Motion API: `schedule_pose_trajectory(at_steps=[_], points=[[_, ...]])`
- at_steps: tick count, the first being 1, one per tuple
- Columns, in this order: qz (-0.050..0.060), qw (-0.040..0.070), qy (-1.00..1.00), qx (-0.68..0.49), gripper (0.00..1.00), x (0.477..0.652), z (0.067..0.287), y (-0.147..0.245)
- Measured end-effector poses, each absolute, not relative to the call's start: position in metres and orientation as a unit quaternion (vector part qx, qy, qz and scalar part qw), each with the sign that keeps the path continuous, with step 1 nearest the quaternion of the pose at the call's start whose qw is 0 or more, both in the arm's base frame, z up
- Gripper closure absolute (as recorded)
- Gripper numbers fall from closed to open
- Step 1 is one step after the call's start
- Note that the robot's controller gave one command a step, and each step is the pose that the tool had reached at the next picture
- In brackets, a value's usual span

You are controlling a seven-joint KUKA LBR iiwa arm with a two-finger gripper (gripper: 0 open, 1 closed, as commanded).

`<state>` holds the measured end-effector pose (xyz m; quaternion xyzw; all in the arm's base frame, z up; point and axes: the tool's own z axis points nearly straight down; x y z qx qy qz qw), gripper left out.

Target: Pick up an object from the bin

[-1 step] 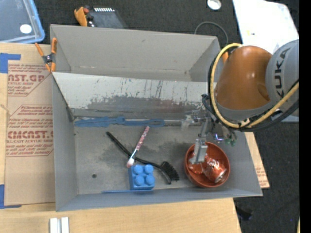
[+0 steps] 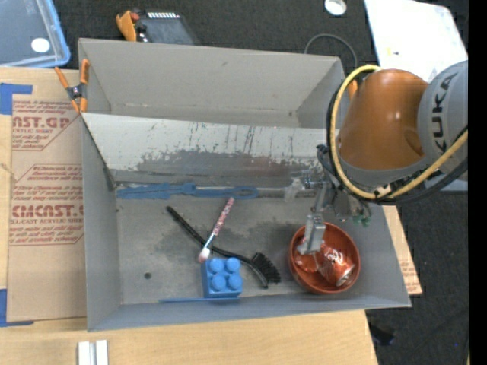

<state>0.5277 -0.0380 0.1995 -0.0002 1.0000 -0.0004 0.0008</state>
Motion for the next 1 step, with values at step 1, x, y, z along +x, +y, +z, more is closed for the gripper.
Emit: schedule_pose_trajectory(at_steps=[1], points=[[0.0,0.006,1.0,0.01,0.0,0.5433,0.1627,-0.0578]])
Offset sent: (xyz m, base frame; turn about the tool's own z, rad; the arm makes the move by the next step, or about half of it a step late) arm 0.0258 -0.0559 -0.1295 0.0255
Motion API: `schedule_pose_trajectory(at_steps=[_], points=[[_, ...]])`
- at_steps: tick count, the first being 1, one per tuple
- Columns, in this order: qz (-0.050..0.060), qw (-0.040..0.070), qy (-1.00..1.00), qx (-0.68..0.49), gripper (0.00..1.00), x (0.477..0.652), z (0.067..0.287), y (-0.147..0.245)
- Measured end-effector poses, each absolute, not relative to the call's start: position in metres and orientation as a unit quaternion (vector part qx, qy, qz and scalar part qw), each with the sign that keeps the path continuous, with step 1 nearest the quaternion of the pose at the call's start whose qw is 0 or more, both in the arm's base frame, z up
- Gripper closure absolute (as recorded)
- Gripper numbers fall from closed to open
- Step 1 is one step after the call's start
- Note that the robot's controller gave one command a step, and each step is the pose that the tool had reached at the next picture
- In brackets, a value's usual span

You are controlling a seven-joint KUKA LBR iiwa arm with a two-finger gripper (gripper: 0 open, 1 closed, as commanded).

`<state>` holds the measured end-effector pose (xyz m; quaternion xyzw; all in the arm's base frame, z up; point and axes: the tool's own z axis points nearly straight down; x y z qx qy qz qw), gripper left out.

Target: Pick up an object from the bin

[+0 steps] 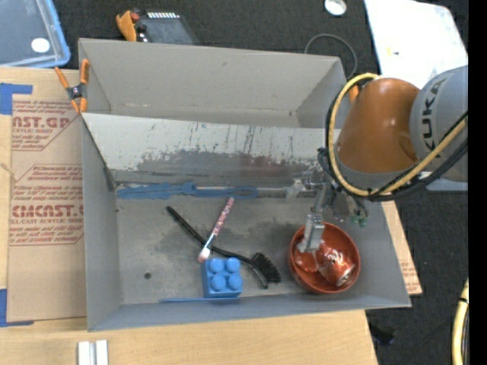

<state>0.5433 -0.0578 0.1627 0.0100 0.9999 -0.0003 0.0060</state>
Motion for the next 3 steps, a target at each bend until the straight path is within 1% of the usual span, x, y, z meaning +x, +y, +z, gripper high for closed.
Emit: schedule_pose_trajectory(at_steps=[1,2,3], points=[[-0.001,0.005,1.0,0.013,0.0,0.553,0.084,-0.087],[-0.001,0.003,1.0,0.029,0.0,0.578,0.073,-0.067],[-0.001,0.003,0.999,0.037,1.0,0.59,0.077,-0.152]])
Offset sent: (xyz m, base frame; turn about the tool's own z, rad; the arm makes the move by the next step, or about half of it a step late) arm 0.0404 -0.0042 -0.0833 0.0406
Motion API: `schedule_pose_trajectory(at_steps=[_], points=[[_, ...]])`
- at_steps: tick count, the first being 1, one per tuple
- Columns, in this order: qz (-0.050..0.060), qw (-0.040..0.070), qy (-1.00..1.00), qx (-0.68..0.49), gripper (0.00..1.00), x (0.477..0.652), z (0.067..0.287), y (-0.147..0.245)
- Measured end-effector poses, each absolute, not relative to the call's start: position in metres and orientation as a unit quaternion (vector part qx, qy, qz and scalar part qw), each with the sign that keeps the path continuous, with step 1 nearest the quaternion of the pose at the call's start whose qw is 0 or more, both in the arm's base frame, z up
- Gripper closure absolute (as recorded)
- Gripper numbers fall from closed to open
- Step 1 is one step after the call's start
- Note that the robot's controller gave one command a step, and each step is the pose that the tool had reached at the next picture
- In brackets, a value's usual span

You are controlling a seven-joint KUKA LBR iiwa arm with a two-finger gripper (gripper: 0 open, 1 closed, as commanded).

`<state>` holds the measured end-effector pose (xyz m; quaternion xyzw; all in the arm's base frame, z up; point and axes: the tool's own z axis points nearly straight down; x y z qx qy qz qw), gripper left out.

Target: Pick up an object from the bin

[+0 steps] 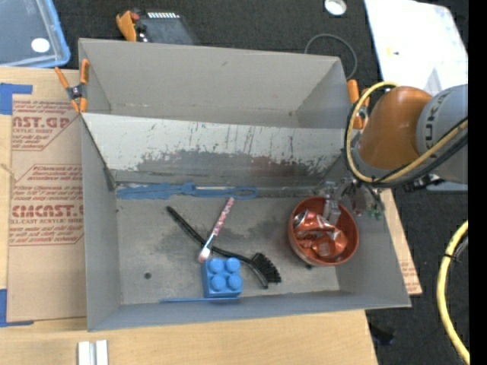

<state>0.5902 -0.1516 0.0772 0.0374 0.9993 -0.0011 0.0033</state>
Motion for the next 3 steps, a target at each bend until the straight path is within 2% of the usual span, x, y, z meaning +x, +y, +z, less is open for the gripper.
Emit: schedule_pose_trajectory(at_steps=[1,2,3], points=[[-0.001,0.003,0.999,0.037,1.0,0.59,0.077,-0.152],[-0.001,0.0,0.999,0.036,1.0,0.562,0.151,-0.145],[-0.001,0.001,0.999,0.036,1.0,0.564,0.226,-0.137]])
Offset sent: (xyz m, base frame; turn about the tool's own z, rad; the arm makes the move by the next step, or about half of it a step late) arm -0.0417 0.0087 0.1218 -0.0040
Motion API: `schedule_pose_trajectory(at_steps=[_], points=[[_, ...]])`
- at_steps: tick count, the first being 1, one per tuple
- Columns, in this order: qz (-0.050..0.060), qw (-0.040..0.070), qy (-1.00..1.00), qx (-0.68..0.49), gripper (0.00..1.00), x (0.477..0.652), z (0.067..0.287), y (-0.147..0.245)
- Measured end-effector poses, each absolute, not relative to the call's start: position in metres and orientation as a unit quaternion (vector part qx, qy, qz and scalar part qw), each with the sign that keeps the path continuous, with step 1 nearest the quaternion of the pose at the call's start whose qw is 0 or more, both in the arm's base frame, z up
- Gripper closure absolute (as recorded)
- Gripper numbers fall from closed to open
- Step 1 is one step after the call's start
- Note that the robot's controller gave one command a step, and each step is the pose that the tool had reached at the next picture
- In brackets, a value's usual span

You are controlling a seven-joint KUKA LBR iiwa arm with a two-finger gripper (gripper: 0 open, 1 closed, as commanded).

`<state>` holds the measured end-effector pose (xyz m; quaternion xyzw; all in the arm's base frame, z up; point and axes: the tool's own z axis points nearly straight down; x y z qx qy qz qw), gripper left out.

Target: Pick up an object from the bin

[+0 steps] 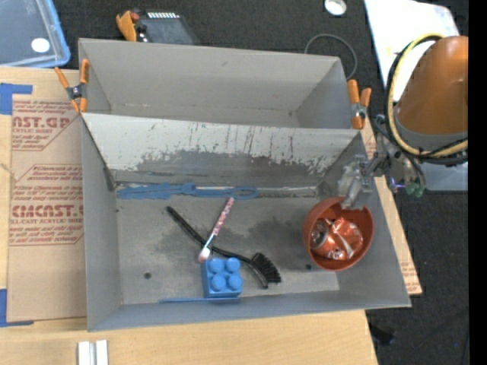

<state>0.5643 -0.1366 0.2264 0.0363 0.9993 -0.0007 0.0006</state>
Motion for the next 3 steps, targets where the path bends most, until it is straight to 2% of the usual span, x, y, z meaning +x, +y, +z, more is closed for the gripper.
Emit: schedule_pose_trajectory(at_steps=[1,2,3], points=[[-0.001,-0.001,1.0,0.03,1.0,0.547,0.316,-0.114],[-0.003,0.011,0.999,0.033,1.0,0.564,0.315,-0.118],[0.0,0.002,0.998,0.066,1.0,0.552,0.346,-0.119]])
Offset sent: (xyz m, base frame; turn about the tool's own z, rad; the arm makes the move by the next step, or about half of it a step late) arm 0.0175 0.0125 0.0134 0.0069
